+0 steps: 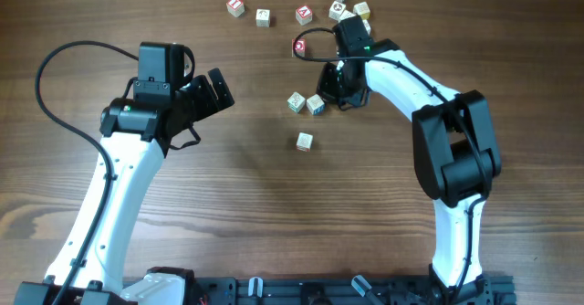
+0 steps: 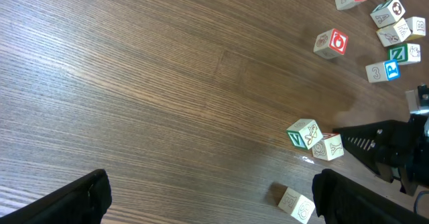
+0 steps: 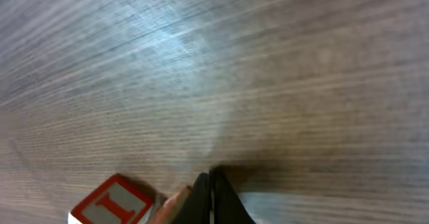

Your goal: Form a circle

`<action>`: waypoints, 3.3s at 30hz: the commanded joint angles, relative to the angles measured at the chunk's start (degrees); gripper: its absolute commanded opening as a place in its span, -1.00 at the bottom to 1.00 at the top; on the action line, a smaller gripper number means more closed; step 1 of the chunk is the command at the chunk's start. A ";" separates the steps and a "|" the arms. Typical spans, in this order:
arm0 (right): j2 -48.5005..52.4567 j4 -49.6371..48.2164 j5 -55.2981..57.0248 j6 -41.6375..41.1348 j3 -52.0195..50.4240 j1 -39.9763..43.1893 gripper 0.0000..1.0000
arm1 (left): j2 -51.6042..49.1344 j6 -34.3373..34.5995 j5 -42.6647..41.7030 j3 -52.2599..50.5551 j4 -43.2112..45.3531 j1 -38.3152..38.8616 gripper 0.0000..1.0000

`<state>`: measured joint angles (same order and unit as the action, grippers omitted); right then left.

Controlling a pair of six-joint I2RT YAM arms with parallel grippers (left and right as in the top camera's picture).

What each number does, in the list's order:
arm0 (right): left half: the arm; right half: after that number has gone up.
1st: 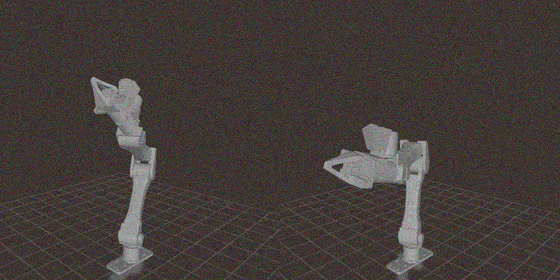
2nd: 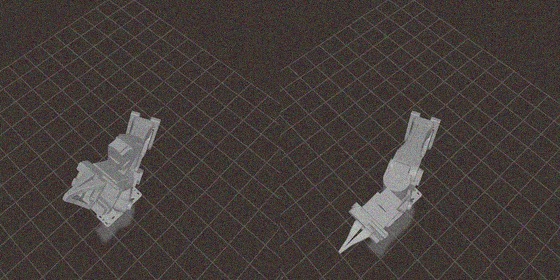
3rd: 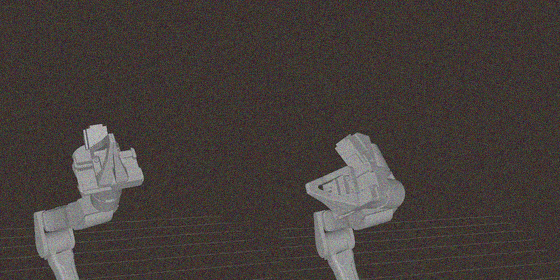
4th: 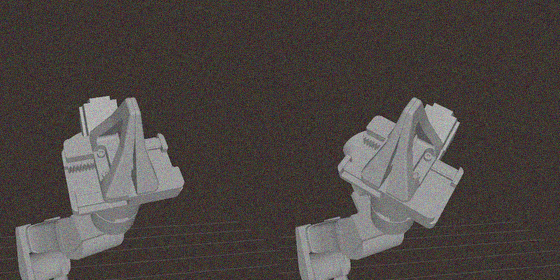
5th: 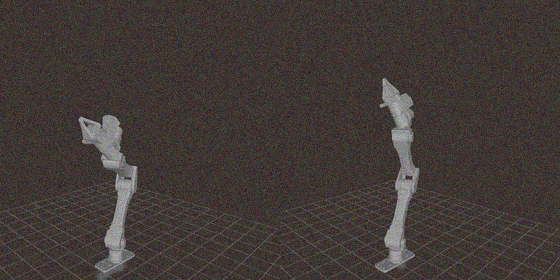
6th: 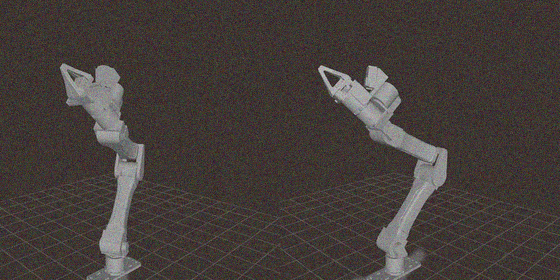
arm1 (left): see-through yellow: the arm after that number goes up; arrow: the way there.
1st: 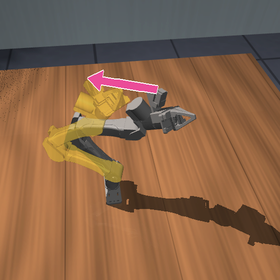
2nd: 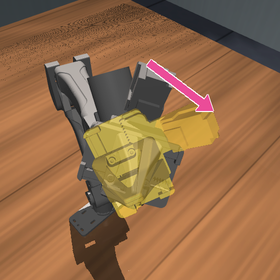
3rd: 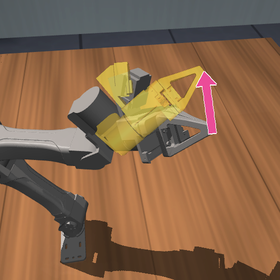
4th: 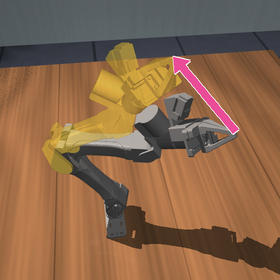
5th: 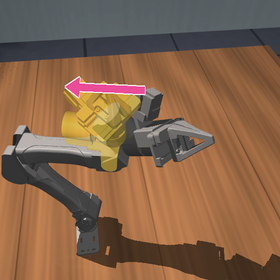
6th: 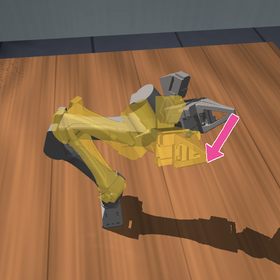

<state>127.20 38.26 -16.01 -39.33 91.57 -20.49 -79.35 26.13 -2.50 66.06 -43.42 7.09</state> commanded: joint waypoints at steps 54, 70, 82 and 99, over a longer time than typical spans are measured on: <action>0.85 -2.49 -3.63 7.45 -0.42 -0.35 -0.91 | -0.37 0.48 -0.48 0.37 0.13 -0.31 1.00; 0.85 0.17 2.05 3.10 -0.42 -0.33 -0.91 | -0.37 0.48 -0.48 0.37 0.13 -0.31 1.00; 0.85 3.80 1.51 -0.11 -0.42 -0.35 -0.91 | -0.37 0.48 -0.48 0.37 0.13 -0.31 1.00; 0.85 5.11 -0.20 -1.38 -0.42 -0.35 -0.91 | -0.37 0.48 -0.48 0.37 0.13 -0.31 1.00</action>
<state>127.17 42.39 -16.58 -39.86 91.64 -20.49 -79.35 26.13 -2.52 66.06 -43.42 7.09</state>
